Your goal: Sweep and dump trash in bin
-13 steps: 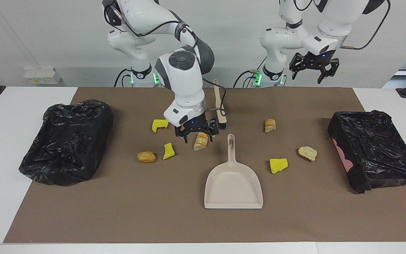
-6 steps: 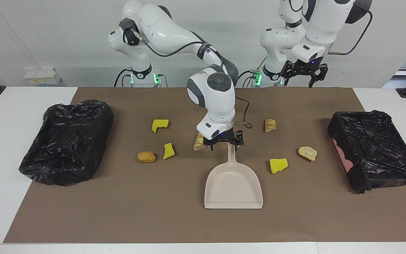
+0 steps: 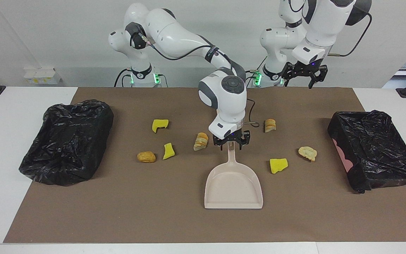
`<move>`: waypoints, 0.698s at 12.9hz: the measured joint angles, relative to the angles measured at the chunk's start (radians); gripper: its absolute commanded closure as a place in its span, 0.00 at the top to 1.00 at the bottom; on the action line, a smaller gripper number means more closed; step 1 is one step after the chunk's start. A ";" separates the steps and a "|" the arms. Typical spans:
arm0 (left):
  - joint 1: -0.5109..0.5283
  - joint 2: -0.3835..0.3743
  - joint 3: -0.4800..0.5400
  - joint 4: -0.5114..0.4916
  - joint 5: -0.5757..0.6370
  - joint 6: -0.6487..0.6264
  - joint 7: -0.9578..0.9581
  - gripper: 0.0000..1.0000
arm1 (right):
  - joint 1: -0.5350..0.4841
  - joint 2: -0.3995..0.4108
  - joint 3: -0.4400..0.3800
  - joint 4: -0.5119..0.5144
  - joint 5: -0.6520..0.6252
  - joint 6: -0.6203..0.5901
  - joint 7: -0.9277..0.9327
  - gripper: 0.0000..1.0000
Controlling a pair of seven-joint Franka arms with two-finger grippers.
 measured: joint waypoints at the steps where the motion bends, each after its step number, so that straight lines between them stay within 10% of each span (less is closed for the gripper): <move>1: 0.000 0.000 -0.001 -0.003 -0.004 0.000 0.000 1.00 | 0.004 0.003 0.000 -0.003 -0.002 -0.003 0.000 0.63; 3: -0.001 0.000 -0.003 -0.006 -0.011 0.000 0.000 1.00 | 0.009 0.004 0.000 -0.009 -0.003 -0.005 0.000 0.54; 6: -0.001 0.000 -0.005 -0.017 -0.014 0.000 0.000 1.00 | 0.019 0.004 0.000 -0.014 -0.004 -0.007 0.000 0.01; 9: -0.001 0.000 -0.006 -0.020 -0.014 0.000 0.000 1.00 | 0.016 0.004 -0.002 -0.015 -0.005 -0.008 -0.001 0.00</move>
